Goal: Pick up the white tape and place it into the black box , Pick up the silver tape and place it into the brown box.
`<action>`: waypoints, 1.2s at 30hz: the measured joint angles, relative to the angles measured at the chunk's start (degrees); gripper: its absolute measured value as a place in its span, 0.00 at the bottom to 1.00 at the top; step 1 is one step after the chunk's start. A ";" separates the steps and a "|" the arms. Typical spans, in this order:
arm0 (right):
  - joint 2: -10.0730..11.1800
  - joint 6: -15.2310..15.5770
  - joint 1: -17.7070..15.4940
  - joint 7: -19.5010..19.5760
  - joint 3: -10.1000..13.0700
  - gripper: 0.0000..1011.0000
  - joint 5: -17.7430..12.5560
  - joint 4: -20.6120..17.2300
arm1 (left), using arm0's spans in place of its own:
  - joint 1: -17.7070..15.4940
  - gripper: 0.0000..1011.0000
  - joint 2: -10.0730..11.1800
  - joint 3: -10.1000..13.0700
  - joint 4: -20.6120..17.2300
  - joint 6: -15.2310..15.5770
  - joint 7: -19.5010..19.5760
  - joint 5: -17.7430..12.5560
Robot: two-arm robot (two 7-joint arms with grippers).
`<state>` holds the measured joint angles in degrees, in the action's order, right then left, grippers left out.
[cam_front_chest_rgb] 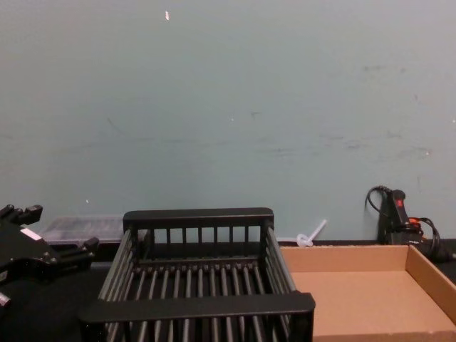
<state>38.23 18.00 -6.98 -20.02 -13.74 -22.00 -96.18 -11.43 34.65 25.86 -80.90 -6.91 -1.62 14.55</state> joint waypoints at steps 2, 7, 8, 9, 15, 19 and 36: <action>-0.13 0.09 0.06 -0.20 0.04 0.99 0.07 0.08 | 0.00 0.99 0.00 0.00 0.00 0.00 0.00 0.00; -0.43 0.36 0.15 -0.64 0.20 0.99 0.22 0.33 | 0.00 0.99 0.00 0.00 0.00 0.00 0.00 0.00; -0.52 0.45 0.16 -0.77 0.26 0.99 0.25 0.39 | 0.00 0.99 0.00 0.00 0.00 0.00 0.00 0.00; -0.55 0.47 0.17 -0.80 0.28 0.99 0.26 0.40 | 0.00 0.99 0.00 0.00 0.00 0.00 0.00 0.00; -0.74 0.72 0.23 -1.16 0.37 0.99 0.41 0.56 | 0.00 0.99 0.00 0.00 0.00 0.00 0.00 0.00; -0.82 0.87 0.17 -1.25 0.41 0.99 0.48 0.53 | 0.00 0.99 0.00 0.00 0.00 0.00 0.00 0.00; -0.87 0.79 0.13 -1.39 0.42 0.97 0.66 0.49 | 0.00 0.99 0.00 0.00 0.00 0.00 0.00 0.00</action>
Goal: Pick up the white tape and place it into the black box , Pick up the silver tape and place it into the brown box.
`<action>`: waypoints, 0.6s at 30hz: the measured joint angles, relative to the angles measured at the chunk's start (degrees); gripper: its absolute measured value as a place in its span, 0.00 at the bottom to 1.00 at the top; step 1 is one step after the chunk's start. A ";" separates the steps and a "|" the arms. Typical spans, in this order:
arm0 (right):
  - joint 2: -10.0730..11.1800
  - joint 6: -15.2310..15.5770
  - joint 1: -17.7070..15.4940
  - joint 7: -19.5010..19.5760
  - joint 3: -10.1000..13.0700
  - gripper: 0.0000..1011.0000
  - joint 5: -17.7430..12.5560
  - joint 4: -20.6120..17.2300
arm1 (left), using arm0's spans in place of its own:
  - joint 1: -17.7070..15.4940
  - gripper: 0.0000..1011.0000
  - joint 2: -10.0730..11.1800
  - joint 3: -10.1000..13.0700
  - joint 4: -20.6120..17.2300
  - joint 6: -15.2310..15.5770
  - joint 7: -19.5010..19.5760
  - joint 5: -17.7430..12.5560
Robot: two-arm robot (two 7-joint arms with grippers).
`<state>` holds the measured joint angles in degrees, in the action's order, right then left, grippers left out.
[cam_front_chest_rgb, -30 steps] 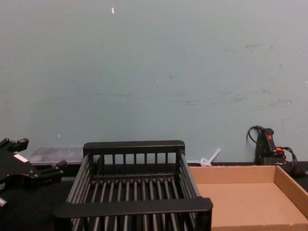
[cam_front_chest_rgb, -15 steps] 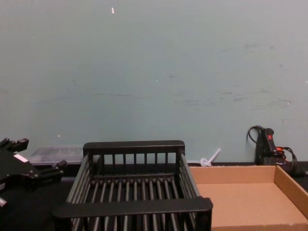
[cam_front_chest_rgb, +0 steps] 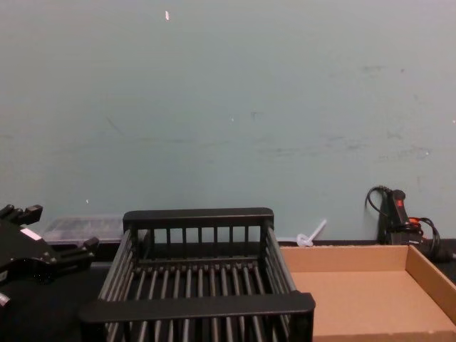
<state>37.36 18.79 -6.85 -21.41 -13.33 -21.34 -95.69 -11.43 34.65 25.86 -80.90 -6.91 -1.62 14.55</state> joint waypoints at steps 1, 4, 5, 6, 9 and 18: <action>0.00 0.00 0.00 0.00 0.00 0.97 0.00 0.00 | 0.00 0.99 0.00 0.00 0.00 0.00 0.00 0.00; 0.00 0.00 0.00 0.01 0.00 0.90 0.00 -0.01 | 0.00 0.99 0.00 0.00 0.00 0.00 0.00 0.00; 0.00 0.00 0.00 0.01 0.00 0.88 0.00 -0.02 | 0.00 0.99 0.00 0.00 0.00 0.00 0.00 0.00; 0.00 0.00 0.00 0.01 0.00 0.85 -0.01 -0.02 | 0.00 0.99 0.00 0.00 0.00 0.00 0.00 0.00; 0.00 0.00 0.00 0.02 0.00 0.75 -0.02 -0.05 | 0.00 0.99 0.00 0.00 0.00 0.00 0.00 0.00; 0.00 0.00 0.00 0.07 0.00 0.50 -0.02 -0.05 | 0.00 0.99 0.00 0.00 0.00 0.00 0.00 0.00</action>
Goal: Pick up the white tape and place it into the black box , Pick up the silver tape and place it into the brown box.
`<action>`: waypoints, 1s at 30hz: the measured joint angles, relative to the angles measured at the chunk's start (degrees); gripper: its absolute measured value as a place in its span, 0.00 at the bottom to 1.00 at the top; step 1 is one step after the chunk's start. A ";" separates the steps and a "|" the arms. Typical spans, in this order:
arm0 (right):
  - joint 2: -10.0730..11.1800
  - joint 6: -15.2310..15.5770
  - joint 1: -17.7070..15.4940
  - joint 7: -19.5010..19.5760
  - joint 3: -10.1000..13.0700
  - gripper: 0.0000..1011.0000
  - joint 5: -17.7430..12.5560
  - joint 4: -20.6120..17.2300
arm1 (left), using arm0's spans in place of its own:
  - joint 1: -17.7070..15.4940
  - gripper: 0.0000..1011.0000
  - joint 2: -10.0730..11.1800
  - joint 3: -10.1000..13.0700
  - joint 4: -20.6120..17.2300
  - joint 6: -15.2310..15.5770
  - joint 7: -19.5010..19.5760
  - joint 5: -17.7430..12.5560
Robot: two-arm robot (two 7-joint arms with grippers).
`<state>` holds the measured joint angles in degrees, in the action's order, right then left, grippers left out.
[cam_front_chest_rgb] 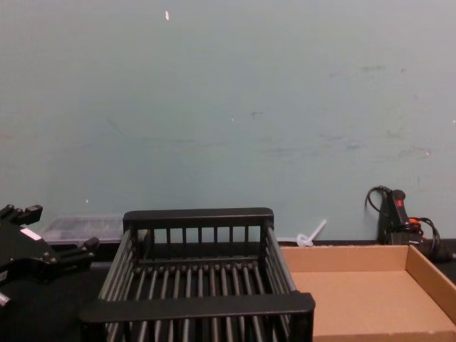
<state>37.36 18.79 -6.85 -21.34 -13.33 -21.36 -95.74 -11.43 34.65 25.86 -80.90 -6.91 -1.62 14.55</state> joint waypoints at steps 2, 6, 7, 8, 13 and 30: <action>0.00 0.01 0.00 0.01 0.00 0.44 0.00 0.00 | 0.00 0.99 0.00 0.00 0.00 0.00 0.00 0.00; 0.00 0.01 0.00 0.01 0.00 0.30 -0.02 0.00 | 0.00 0.99 0.00 0.00 0.00 0.00 0.00 0.00; 0.00 0.01 0.00 0.01 0.00 0.27 -0.02 0.00 | 0.00 0.99 0.00 0.00 0.00 0.00 0.00 0.00; 0.00 0.01 0.00 0.01 0.00 0.21 -0.02 0.00 | 0.00 0.99 0.00 0.00 0.00 0.00 0.00 0.00; 0.00 0.01 0.00 0.01 0.00 0.11 -0.04 0.00 | 0.00 0.99 0.00 0.00 0.00 0.00 0.00 0.00; 0.00 0.01 0.01 0.01 0.00 0.10 -0.05 0.00 | 0.00 0.99 0.00 0.00 0.00 0.00 0.00 0.00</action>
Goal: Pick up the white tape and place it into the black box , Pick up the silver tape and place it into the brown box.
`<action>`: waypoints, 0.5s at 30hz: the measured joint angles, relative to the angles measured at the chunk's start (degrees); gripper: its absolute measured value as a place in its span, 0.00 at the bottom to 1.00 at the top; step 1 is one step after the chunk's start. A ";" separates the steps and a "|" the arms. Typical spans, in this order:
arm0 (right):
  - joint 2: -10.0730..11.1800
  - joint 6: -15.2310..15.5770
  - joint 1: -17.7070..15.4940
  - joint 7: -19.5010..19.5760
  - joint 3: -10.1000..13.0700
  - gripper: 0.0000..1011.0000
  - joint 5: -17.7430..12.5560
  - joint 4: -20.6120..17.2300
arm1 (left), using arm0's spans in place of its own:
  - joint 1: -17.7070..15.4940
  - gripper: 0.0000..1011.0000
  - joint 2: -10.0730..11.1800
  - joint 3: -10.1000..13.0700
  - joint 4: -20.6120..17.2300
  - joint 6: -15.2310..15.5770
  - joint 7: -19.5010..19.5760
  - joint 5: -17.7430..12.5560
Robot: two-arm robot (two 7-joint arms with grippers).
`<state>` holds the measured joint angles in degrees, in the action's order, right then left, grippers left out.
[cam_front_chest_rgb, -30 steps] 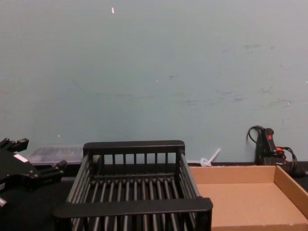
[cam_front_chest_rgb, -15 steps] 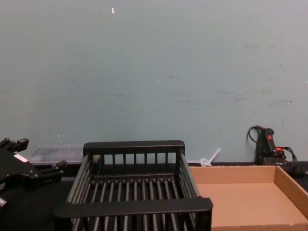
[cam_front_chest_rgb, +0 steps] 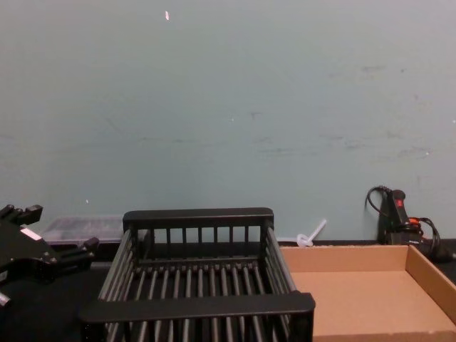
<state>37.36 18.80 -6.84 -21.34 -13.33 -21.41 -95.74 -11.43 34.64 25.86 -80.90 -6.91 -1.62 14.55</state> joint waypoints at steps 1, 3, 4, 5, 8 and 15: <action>0.00 0.00 0.00 0.00 0.00 0.10 0.00 0.00 | 0.00 0.99 0.00 0.00 0.00 0.00 0.00 0.00; 0.00 0.00 0.00 0.00 0.00 0.10 0.00 0.00 | 0.00 0.99 0.00 0.00 0.00 0.00 0.00 0.00; 0.00 -0.05 -0.01 0.00 0.00 0.10 0.02 -0.01 | 0.00 0.99 0.00 0.00 0.00 0.00 0.00 0.00; 0.03 -0.21 -0.02 0.00 0.00 0.10 0.03 -0.09 | 0.00 0.99 0.00 0.00 0.00 0.00 0.00 0.00; 0.08 -1.31 -0.30 -0.03 0.22 0.10 0.41 -0.61 | 0.00 0.99 0.00 0.00 0.00 0.00 0.00 0.00; -0.47 -2.23 0.14 -0.05 1.14 0.10 0.36 -1.61 | 0.00 0.99 0.00 0.00 0.00 0.00 0.00 0.00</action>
<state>36.89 16.57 -6.70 -21.39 -12.18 -21.06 -97.35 -11.43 34.65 25.86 -80.90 -6.91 -1.62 14.55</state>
